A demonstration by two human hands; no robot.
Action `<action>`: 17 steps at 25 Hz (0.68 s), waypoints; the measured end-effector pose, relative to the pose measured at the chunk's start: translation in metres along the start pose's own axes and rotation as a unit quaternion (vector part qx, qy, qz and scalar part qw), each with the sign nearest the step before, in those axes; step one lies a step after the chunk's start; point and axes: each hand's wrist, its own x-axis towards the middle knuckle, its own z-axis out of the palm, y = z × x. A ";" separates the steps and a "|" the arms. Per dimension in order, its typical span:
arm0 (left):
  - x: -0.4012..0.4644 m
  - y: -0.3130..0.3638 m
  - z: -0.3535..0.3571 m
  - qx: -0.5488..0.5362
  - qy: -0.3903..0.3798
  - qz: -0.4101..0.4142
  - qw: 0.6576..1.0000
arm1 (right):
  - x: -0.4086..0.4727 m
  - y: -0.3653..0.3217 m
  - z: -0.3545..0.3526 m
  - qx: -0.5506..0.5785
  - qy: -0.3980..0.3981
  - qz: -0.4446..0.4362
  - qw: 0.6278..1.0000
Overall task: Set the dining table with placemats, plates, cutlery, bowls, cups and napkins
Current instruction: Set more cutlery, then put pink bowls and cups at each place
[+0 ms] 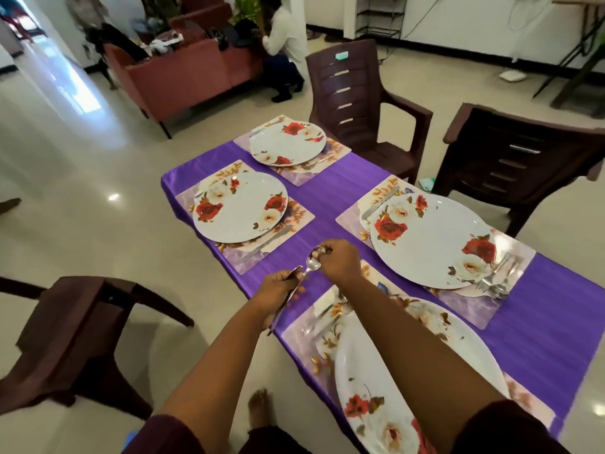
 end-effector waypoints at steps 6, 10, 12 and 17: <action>0.091 0.037 -0.106 0.063 -0.064 0.037 0.995 | 0.085 -0.051 0.088 -0.006 0.052 0.054 0.997; 0.136 0.069 -0.201 0.100 -0.057 0.066 0.991 | 0.133 -0.118 0.148 0.010 0.050 0.057 0.997; 0.161 0.083 -0.242 0.128 -0.043 0.078 0.988 | 0.159 -0.149 0.170 0.015 0.057 0.043 0.997; 0.215 0.115 -0.303 0.095 -0.034 0.083 0.992 | 0.235 -0.194 0.208 0.009 0.037 0.037 0.999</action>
